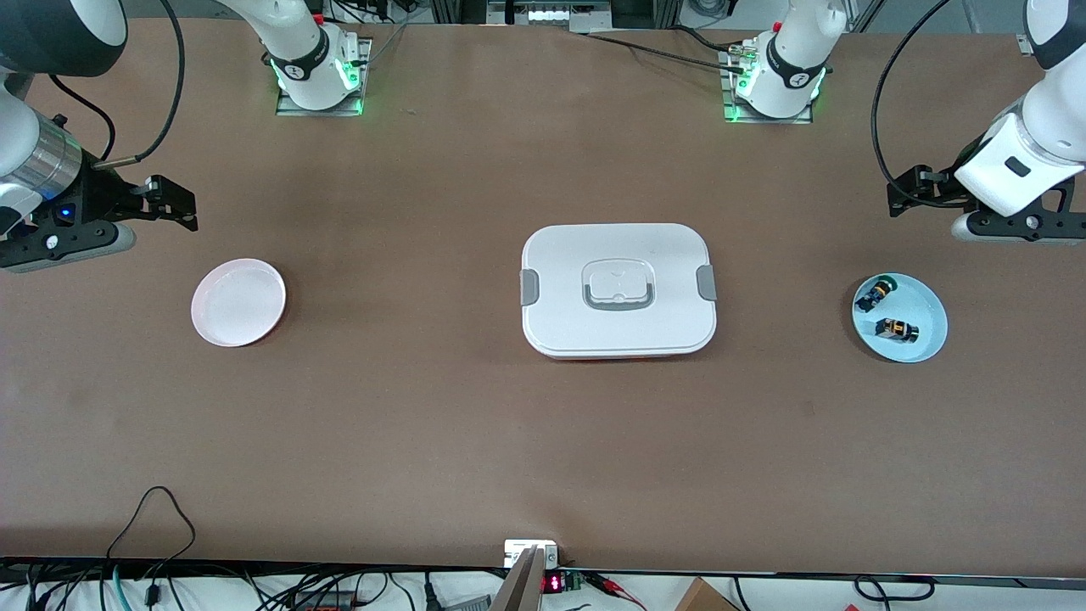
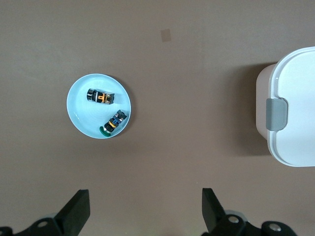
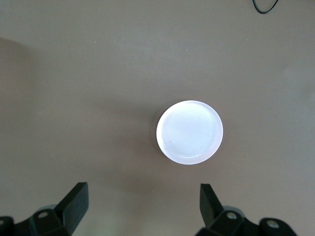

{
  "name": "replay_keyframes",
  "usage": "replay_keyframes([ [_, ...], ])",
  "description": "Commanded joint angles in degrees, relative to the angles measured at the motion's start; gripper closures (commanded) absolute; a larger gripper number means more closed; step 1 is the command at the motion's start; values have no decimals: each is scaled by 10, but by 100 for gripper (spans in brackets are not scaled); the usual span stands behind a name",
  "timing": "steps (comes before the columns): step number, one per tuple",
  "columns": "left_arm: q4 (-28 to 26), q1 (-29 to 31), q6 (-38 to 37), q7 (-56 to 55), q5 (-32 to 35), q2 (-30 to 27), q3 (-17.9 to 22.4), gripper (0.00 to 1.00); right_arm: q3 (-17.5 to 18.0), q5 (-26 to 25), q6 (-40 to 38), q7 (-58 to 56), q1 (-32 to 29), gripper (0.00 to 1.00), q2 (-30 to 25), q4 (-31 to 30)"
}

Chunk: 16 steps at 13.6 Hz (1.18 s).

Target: Transfer orange switch to right arm and place

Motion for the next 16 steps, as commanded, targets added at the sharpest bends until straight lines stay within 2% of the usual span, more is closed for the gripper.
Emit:
replay_keyframes([
  [1,12,2,-6,9,-11,6,2,0,6,1,0,8,-6,0,1,6],
  [13,12,0,-6,2,-12,7,2,0,6,2,0,8,-6,0,1,6],
  [16,12,3,-27,3,-12,7,5,0,6,1,0,8,-6,0,1,6],
])
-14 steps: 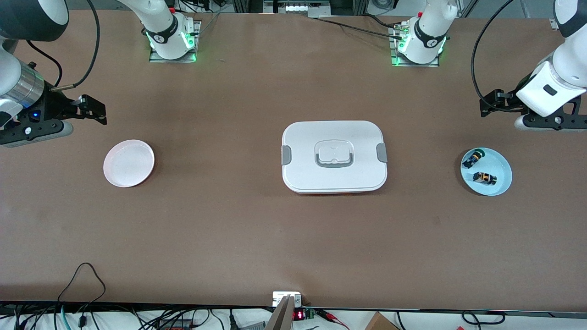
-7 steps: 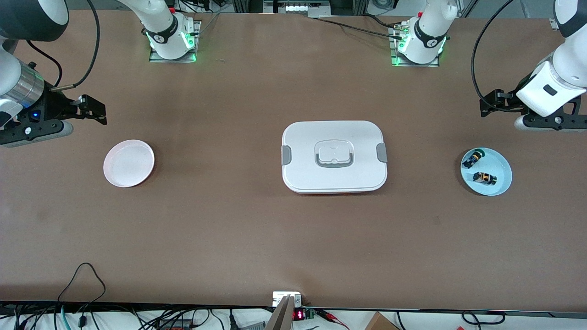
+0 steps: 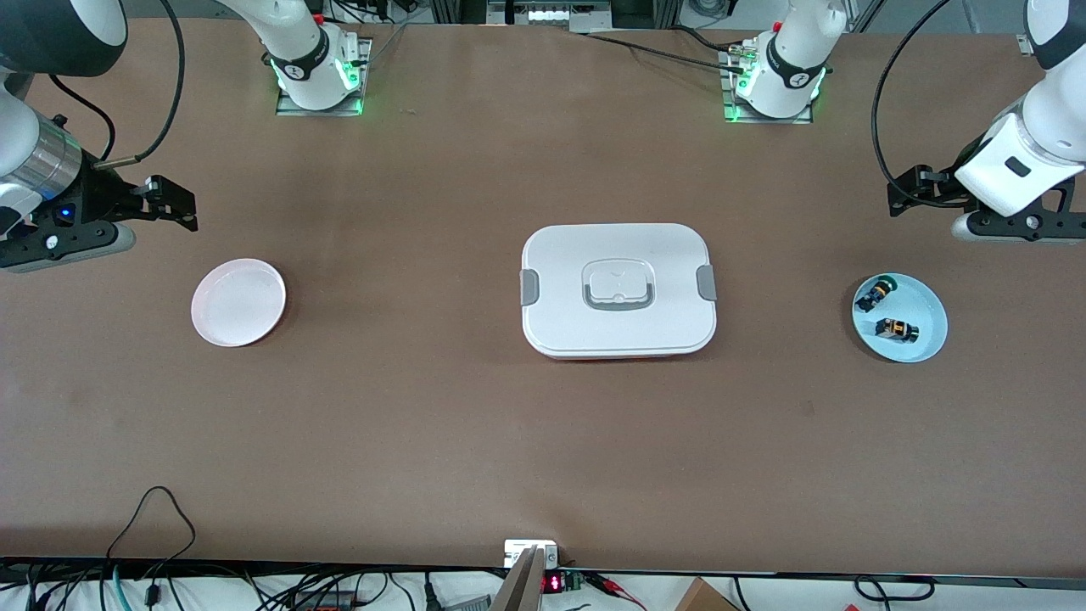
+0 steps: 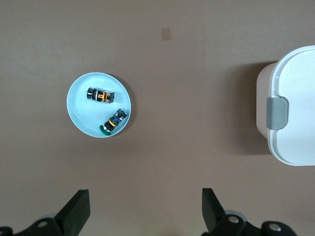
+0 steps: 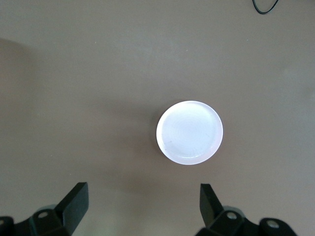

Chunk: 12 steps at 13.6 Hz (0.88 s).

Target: Transfer orange switch to right arm and place

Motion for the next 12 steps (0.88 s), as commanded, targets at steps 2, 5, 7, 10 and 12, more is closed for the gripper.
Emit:
replay_keyframes([
  [2,16,3,-21,9,-14,12,7,0,6,1,0,8,-7,0,1,6],
  [5,51,20,-35,9,-7,56,9,0,6,1,0,8,-7,0,1,6],
  [7,45,55,-37,20,-4,98,9,0,6,1,0,8,-7,0,1,6],
  [10,45,103,-10,60,-3,155,9,0,6,2,0,8,-7,0,1,6],
  [12,41,113,39,86,-2,189,9,0,6,2,0,8,-7,0,1,6],
])
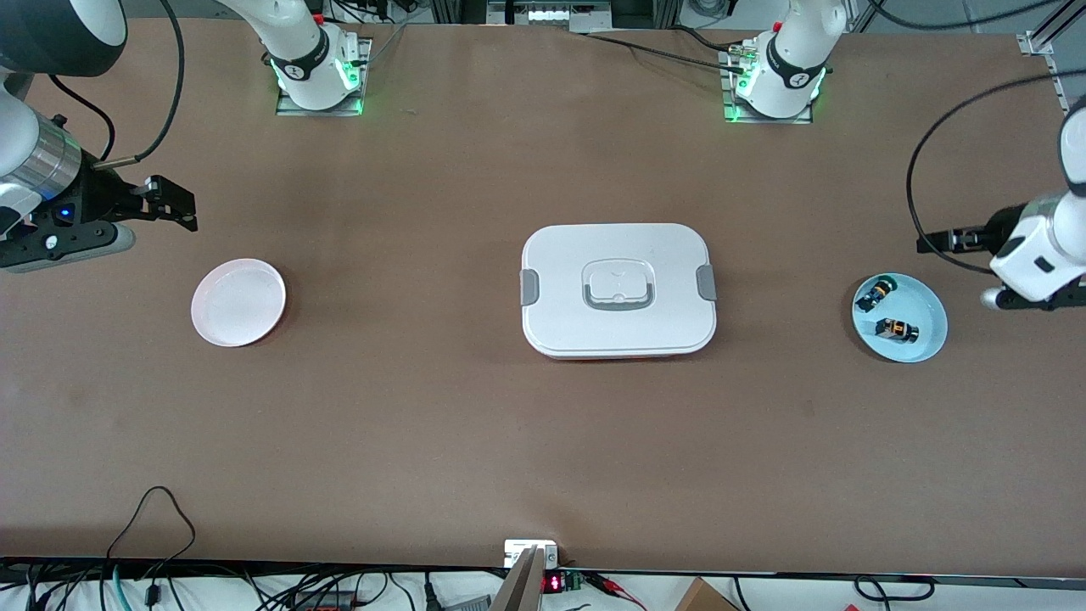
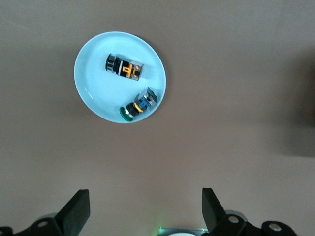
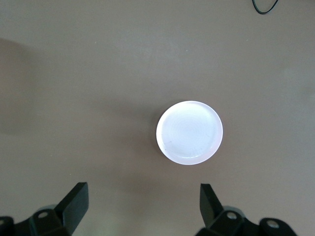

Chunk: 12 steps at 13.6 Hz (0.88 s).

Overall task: Transfer orange switch to right arm and place
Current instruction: 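Lower the left gripper over the blue dish onto the orange switch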

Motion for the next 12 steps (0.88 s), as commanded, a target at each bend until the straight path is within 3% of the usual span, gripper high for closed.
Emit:
replay_keyframes([
  [1,22,13,51,38,-3,58,-2,0,6,2,-1,8,-6,0,1,6],
  [5,-2,45,187,119,-3,116,-2,0,6,2,-1,8,-7,0,1,6],
  [12,-133,48,443,162,-3,141,-2,0,6,2,-1,8,-7,0,1,6],
])
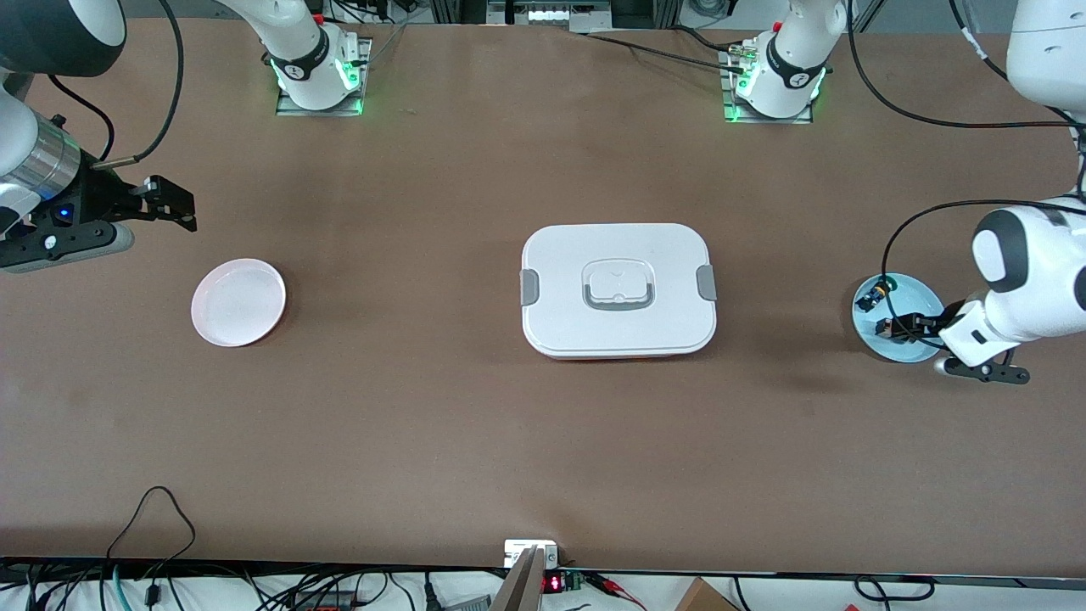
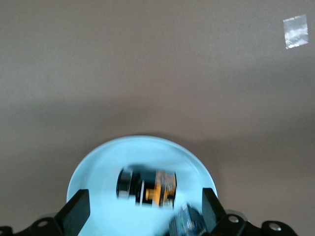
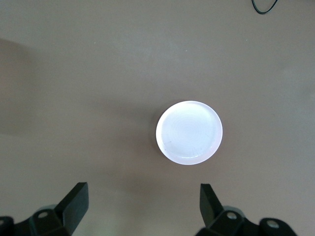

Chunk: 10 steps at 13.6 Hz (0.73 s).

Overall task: Transfer orange switch to right arm and place
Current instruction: 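Lower the left gripper over the blue dish onto the orange switch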

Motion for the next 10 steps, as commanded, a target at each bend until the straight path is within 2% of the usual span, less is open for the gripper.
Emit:
replay_keyframes([
  [1,-51,5,47,20,-3,-12,-2,0,6,2,-2,7,-6,0,1,6],
  [3,-66,10,52,22,-3,-10,-2,0,6,2,-2,7,-6,0,1,6],
  [10,-67,12,76,112,-2,4,-2,0,6,2,-2,7,-7,0,1,6],
])
